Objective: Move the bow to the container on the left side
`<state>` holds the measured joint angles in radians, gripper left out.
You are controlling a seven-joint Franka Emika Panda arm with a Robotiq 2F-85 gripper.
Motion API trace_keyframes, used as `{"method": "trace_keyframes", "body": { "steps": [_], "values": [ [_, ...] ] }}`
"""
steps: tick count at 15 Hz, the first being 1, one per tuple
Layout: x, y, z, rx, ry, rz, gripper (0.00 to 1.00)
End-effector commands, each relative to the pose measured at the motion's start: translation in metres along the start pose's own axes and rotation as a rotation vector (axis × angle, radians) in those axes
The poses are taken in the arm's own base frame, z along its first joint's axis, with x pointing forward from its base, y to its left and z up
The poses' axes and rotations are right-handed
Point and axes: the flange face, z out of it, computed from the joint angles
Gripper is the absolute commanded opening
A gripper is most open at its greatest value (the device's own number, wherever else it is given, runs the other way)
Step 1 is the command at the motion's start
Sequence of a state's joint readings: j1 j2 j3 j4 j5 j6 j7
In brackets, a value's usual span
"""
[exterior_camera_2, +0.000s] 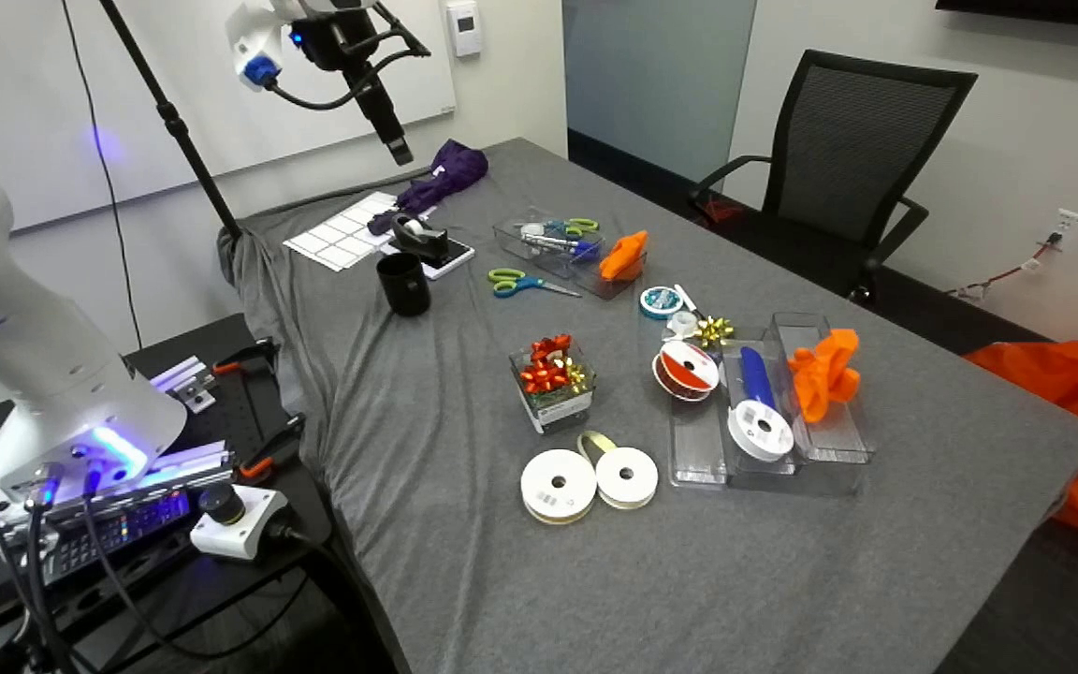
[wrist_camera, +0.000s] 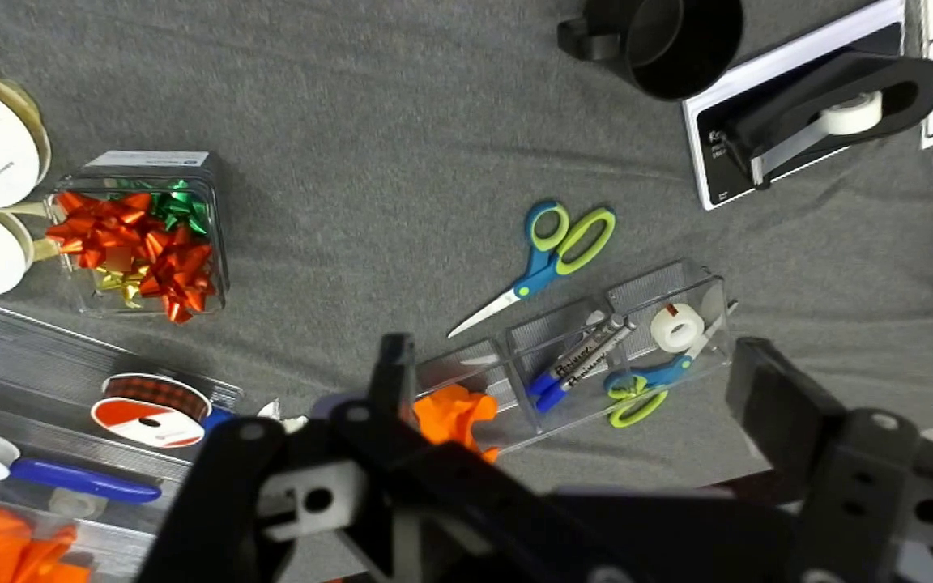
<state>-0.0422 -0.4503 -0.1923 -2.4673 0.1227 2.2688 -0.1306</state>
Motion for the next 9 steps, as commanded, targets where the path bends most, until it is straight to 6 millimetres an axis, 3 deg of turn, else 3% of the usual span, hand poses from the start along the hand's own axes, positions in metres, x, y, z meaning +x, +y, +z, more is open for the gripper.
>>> {"method": "trace_keyframes", "body": {
  "steps": [1,4,9],
  "values": [
    [0.0,0.0,-0.003,0.0,0.003,0.0,1.0],
    [0.0,-0.001,-0.005,0.001,0.007,-0.001,1.0],
    [0.015,0.024,0.021,-0.024,0.005,0.012,1.0]
  ]
}}
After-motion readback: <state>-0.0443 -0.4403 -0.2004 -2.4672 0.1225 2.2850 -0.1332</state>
